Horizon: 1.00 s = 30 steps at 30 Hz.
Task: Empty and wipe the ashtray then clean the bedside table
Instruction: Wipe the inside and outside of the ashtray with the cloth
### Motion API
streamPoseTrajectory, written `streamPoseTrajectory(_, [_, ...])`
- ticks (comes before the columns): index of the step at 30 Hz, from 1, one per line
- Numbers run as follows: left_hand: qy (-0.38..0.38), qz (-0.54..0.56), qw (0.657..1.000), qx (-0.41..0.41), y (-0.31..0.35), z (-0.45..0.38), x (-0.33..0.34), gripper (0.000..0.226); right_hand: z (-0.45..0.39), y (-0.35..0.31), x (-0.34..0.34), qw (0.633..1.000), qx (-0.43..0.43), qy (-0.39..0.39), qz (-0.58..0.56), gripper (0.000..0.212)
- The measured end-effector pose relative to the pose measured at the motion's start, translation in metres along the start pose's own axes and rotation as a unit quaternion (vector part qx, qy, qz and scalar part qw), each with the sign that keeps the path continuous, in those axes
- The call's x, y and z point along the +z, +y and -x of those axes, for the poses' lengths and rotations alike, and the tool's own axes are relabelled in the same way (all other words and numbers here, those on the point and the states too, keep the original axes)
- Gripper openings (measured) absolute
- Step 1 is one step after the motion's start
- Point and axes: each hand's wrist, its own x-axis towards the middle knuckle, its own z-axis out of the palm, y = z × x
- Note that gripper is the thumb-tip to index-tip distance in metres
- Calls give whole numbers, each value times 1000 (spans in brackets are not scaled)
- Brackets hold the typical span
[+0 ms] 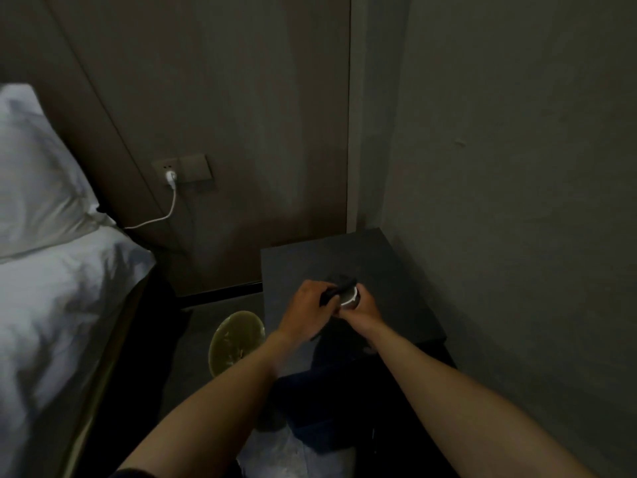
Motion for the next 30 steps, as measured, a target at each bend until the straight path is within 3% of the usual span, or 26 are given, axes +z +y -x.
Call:
streamPoseTrajectory(6, [-76,-123,988,49,0,18,-18,55,4,-5,4,999,13,-18,29,74])
streamPoseTrajectory(10, [-90,-107,990,20,-4,23,-25,67,11,-7,13,997,32,-66,-20,64])
streamPoseTrajectory(17, [21,20,1000,-10,12,31,-38,37,17,-33,27,980,67,-129,-137,76])
streamPoseTrajectory(19, [15,43,999,-14,12,33,-45,38,23,-41,29,976,67,-139,-152,73])
streamPoseTrajectory(23, [-11,106,993,-47,14,37,-55,34,34,-50,29,969,61,-174,-166,42])
streamPoseTrajectory(30, [-29,157,985,-65,12,30,-63,41,37,-49,45,945,132,-110,-278,44])
